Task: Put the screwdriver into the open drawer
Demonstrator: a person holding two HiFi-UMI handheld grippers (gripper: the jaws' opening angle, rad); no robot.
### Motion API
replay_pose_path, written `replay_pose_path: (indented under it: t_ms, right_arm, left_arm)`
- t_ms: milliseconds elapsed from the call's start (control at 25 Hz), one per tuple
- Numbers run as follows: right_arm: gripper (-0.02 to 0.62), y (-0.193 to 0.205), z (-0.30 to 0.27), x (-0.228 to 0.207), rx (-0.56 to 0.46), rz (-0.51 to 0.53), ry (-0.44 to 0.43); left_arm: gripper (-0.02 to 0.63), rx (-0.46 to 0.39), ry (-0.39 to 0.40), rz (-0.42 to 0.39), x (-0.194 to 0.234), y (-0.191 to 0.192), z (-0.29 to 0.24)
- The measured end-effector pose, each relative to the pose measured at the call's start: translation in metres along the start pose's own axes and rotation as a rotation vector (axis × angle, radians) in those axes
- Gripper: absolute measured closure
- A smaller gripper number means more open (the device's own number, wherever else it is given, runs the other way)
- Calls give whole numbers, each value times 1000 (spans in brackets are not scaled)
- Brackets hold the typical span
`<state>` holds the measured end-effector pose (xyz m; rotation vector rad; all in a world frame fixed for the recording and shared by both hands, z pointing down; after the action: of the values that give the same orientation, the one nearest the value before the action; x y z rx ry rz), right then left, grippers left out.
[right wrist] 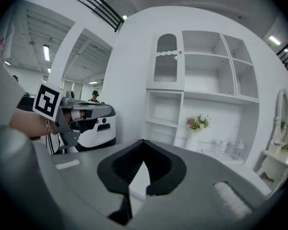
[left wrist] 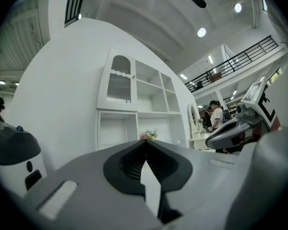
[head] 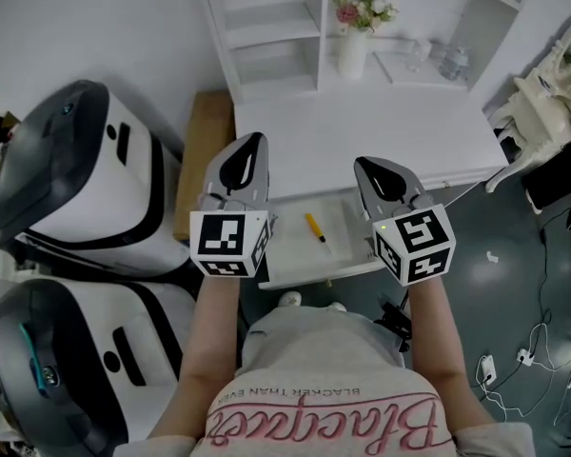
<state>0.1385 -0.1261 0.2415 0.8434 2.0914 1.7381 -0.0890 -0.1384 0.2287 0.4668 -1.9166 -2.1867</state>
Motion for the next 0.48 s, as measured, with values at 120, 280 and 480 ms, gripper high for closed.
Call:
replay_pose_path:
  t_ms: [120, 280, 480]
  right_arm:
    - [594, -10, 5, -3, -47, -8, 22]
    - [594, -24, 14, -8, -101, -4, 61]
    - [594, -39, 31, -17, -152, -5, 121]
  left_arm:
    - [594, -17, -1, -5, 1, -6, 0]
    - [594, -42, -7, -18, 3, -14, 0]
    - [595, -77, -22, -46, 5, -25, 1]
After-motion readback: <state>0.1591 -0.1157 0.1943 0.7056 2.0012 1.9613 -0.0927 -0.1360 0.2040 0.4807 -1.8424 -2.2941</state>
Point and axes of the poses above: the fingertips, and each gripper's own axes: z backward along the fingers, x to its left, y out of its underside, the point moved 9 cm from there along z, backward along the fingers, and after that the axes turned 3 degrees about -y, right-handed, at the moved point
